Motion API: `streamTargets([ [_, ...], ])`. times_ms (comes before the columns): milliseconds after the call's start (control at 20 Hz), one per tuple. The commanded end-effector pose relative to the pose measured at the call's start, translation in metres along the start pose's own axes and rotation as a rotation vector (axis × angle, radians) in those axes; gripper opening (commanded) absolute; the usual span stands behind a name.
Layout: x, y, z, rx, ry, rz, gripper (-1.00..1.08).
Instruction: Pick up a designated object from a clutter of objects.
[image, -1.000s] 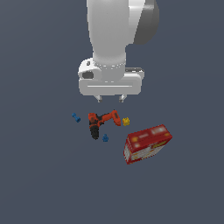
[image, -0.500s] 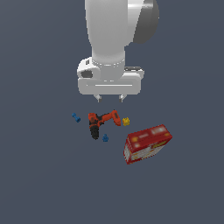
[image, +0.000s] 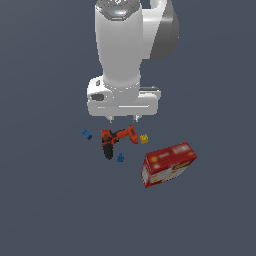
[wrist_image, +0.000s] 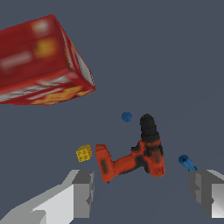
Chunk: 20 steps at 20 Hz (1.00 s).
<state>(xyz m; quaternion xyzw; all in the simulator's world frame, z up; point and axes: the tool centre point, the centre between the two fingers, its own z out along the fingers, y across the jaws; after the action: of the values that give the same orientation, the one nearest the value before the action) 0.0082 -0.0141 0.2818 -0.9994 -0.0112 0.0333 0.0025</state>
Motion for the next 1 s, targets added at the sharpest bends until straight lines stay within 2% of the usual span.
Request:
streamTargets([
  [0,0.003,0.004,0.011,-0.006,-0.030,-0.015,0.68],
  [300,0.013,0.018,0.048,-0.021,-0.132,-0.064,0.68],
  [950,0.021,0.058,0.154,-0.036,-0.409,-0.193,0.68],
])
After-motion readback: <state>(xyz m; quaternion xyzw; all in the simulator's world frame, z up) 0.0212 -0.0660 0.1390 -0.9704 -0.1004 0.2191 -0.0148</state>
